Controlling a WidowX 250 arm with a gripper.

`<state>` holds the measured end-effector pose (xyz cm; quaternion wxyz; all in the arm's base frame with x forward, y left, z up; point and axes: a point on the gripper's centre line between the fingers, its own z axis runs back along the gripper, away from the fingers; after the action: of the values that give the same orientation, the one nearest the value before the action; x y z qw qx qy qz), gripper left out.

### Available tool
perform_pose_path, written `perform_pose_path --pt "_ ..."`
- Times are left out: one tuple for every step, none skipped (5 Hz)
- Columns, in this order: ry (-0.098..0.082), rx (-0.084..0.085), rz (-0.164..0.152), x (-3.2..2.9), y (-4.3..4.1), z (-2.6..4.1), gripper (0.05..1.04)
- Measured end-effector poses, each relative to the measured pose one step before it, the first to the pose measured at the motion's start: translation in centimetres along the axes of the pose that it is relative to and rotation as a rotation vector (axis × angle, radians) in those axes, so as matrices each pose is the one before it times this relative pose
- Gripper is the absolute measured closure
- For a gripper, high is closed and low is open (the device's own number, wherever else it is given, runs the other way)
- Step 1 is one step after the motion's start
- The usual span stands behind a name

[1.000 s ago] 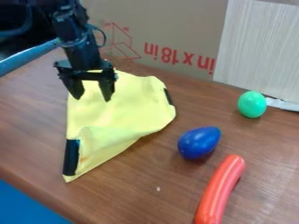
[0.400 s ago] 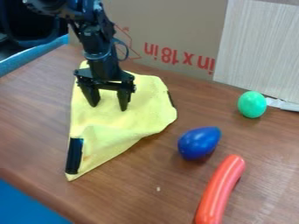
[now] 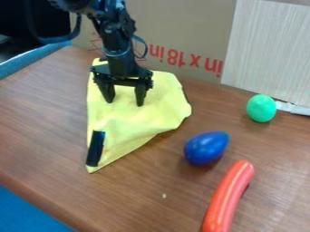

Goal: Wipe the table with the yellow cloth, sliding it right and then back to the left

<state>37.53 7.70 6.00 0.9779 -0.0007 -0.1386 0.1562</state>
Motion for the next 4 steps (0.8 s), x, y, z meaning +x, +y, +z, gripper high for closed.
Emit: perform_pose_path --pt "0.0114 -0.0128 0.0154 0.448 -1.344 -0.181 0.083" --pt "0.0025 -0.0170 -0.0049 -0.041 -1.955 -0.107 0.083" --pt "0.0091 -0.0263 0.0029 -0.098 -2.594 -0.035 0.083" --pt "0.0121 -0.0142 0.0051 -0.125 -1.899 -0.108 0.083"
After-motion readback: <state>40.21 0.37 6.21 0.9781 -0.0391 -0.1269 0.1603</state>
